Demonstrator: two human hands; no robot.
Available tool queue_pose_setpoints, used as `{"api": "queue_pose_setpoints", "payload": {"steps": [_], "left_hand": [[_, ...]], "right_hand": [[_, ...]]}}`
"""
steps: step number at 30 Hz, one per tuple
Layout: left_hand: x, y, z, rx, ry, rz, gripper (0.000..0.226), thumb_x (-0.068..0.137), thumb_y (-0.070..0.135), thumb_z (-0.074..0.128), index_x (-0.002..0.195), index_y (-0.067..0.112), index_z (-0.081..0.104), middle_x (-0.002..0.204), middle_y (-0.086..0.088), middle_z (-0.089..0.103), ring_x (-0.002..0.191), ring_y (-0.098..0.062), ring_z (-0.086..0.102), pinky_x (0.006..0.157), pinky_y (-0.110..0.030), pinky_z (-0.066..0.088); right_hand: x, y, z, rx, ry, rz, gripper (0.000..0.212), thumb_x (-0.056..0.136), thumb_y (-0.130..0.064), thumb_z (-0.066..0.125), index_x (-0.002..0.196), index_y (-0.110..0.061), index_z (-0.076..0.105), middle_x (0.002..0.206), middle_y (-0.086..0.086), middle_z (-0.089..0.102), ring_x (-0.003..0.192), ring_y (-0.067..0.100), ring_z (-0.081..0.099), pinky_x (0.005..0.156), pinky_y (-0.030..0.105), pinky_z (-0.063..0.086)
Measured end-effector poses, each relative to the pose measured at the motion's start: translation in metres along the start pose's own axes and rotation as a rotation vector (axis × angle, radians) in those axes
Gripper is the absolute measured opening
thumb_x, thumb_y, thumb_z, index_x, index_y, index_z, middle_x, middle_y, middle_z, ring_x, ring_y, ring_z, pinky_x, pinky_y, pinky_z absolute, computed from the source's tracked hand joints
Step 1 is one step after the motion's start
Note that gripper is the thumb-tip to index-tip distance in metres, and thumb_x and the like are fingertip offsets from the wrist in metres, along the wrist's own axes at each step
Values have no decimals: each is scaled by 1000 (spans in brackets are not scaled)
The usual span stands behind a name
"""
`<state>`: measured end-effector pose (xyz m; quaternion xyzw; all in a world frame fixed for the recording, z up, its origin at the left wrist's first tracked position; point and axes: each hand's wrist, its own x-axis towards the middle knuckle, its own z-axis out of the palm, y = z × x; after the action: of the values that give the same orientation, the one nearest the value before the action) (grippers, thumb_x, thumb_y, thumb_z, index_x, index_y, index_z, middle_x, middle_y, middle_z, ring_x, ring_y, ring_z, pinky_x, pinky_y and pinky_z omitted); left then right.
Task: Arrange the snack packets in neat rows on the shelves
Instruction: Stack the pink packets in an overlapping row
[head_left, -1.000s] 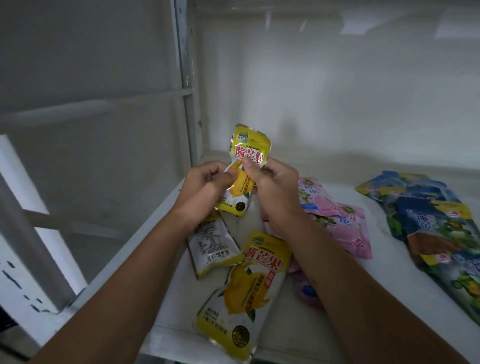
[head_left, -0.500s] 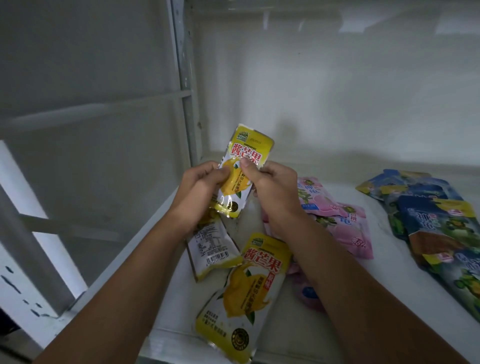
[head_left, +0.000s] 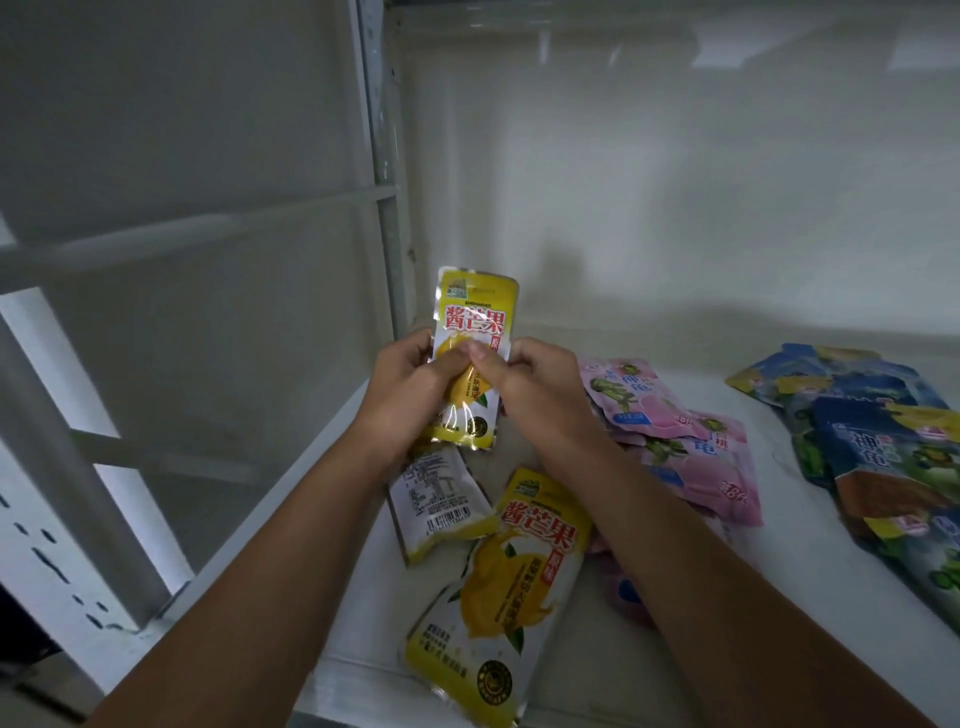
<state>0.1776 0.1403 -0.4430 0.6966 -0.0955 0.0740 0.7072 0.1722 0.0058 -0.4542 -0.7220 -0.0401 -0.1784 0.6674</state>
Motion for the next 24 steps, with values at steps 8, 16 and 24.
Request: {"api": "queue_pose_setpoints", "payload": {"steps": [8,16,24], "left_hand": [[16,-14,-24,583,280,-36,21,93,38,55,79,32,70,94,5,74,103,-29,67,103,-51,50],[15,-16,-31,811,367,-16,11,91,25,59,88,28,69,105,-2,69,105,-31,63,99,-50,50],[34,-14,-28,1018,206,-248,55,96,52,57,140,18,53,147,-15,48,138,-36,41,112,-47,31]], "right_hand": [[-2,6,-7,-650,77,-149,61,90,-49,74,58,-12,38,55,2,35,61,19,46,53,30,31],[-5,8,-4,-910,-2,-110,51,93,-58,65,102,-10,50,92,5,50,88,23,45,72,32,33],[8,-7,-1,-1076,-56,-208,22,92,-34,59,87,-13,51,90,6,53,89,28,53,69,34,35]]}}
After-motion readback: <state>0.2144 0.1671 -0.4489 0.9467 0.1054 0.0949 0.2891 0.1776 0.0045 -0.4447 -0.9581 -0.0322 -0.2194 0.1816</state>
